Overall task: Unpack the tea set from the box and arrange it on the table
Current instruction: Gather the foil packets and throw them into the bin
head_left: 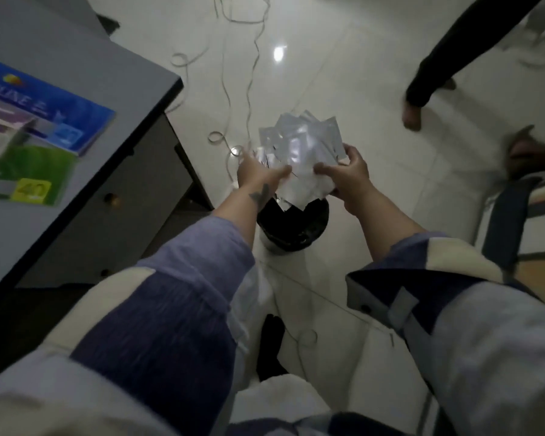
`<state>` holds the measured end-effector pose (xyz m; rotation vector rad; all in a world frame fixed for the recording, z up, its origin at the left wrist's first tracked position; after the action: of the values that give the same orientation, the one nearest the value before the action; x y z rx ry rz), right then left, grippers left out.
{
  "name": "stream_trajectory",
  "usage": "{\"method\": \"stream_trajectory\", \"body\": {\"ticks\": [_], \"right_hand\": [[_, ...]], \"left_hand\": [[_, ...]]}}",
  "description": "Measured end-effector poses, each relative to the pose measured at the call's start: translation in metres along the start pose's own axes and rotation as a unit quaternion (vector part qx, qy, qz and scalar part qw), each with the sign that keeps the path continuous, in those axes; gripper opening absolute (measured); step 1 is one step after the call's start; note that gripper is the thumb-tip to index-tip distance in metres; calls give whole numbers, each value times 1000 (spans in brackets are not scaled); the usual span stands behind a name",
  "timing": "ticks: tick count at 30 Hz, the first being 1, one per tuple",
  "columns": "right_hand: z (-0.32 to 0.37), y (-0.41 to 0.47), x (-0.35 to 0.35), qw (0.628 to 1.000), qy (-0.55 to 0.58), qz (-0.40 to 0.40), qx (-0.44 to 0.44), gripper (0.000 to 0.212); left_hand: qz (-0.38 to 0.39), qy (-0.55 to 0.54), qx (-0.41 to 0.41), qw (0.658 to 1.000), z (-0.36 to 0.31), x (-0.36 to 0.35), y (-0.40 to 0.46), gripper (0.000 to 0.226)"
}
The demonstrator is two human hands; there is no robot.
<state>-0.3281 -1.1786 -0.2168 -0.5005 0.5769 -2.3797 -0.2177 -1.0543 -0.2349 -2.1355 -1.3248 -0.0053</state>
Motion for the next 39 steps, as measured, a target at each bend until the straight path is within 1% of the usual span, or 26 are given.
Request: {"method": "stream_trajectory", "body": {"ticks": [2,3,5,7,11,15,18,23,25,28,31,33,36,39], "right_hand": [[-25,21,6,997,-42,27,-58,94],[-38,29,10,993,-76,34,-80,105],[-61,45,17,984,-151,34,-92,111],[-72,54,19,975,-200,38,-89,107],[-64,62,9,971,-222,53,-75,98],[-33,58,-6,969,-239,52,-40,93],[0,45,-22,963,-262,58,4,87],[65,10,-73,945,-304,82,86,80],[92,-8,-102,934,-315,111,130,79],[131,-35,-157,912,-333,150,185,76],[162,-71,-237,885,-347,206,234,76],[169,-75,-263,877,-348,218,249,76],[171,-93,-330,852,-369,254,270,71],[163,-103,-396,813,-424,275,288,62]], "left_hand": [[27,71,20,997,18,-16,14,103],[27,108,21,994,27,-21,20,112],[27,168,15,985,40,-27,29,117],[40,208,10,977,47,-31,35,111],[60,253,-18,966,42,-33,39,102],[50,270,-56,960,23,-20,37,100],[29,273,-76,958,3,4,29,99],[-34,242,-97,965,-34,79,12,91],[-67,220,-102,968,-48,123,6,91],[-137,210,-111,962,-63,206,-6,89],[-228,187,-67,953,-50,295,-16,85],[-240,181,-45,953,-42,319,-14,81],[-279,152,-17,948,-21,372,-15,70],[-288,167,30,943,10,420,2,66]]}}
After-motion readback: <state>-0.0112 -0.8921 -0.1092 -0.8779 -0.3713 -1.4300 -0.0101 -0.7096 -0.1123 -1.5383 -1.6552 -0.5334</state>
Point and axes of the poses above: each hand's wrist, its own y-axis towards the middle knuckle, its own x-axis out of the back of the hand, z = x × y, the point moved 2 cm from there along y, towards the middle knuckle, and after that the axes turned 3 degrees about -z, right-handed, at the moved point
